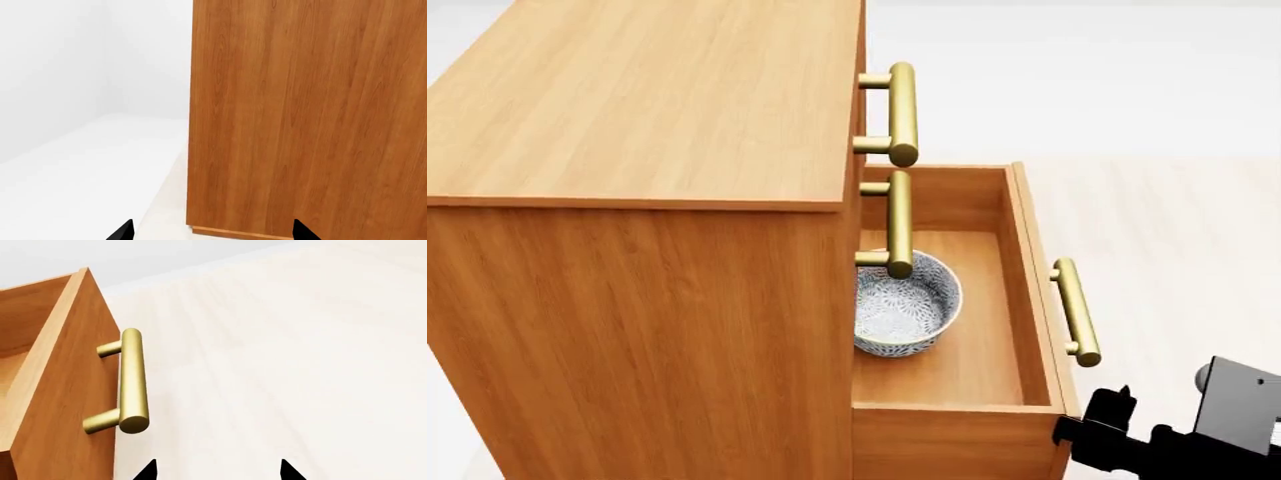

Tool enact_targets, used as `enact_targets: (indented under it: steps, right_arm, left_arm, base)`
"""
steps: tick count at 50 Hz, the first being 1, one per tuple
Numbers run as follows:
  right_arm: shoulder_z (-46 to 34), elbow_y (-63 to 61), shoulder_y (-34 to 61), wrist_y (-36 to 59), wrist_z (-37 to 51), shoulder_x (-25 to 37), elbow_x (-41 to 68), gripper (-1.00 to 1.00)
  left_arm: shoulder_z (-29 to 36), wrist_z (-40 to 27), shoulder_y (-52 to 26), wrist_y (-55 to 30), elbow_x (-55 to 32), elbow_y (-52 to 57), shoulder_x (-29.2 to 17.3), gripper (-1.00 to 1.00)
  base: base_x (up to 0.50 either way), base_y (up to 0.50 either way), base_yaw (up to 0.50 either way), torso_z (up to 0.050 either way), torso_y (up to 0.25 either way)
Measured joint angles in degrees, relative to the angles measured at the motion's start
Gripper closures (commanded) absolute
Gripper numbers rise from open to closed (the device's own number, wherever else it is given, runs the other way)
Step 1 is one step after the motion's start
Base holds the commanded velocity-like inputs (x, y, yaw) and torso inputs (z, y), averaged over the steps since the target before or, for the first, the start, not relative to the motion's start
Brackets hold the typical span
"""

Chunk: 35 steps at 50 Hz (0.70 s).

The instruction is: Put the bowl in the bottom drawer of the cabinet and close it.

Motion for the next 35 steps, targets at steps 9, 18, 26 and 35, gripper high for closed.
enact_targets:
  steps: [9, 18, 26, 35]
  right_arm:
    - [-1.71, 0.36, -0.08, -0.15, 0.11, -0.42, 3.03, -1.0]
    - [-3.69, 1.0, 0.01, -0.42, 0.2, -1.14, 5.98, -1.0]
    - [-5.37, 1.53, 0.19, -0.73, 0.3, -1.87, 7.94, -1.0]
    - [-7.16, 2.04, 0.5, -0.94, 0.43, -2.85, 9.19, -1.0]
  left_arm:
    - [0.05, -0.11, -0.05, -0.12, -0.06, 0.13, -0.04, -1.0]
    - [0.09, -0.16, -0.1, -0.15, -0.16, 0.16, -0.07, -1.0]
    - [0.12, -0.15, -0.14, -0.07, -0.24, 0.09, -0.09, -1.0]
    - [0.17, -0.12, -0.21, 0.06, -0.33, -0.09, -0.09, -1.0]
  base:
    - [0.02, 0.0, 0.01, -0.001, 0.0]
    - [0.02, 0.0, 0.01, -0.002, 0.0]
    - [0.02, 0.0, 0.01, -0.001, 0.0]
    - [0.02, 0.0, 0.01, -0.001, 0.0]
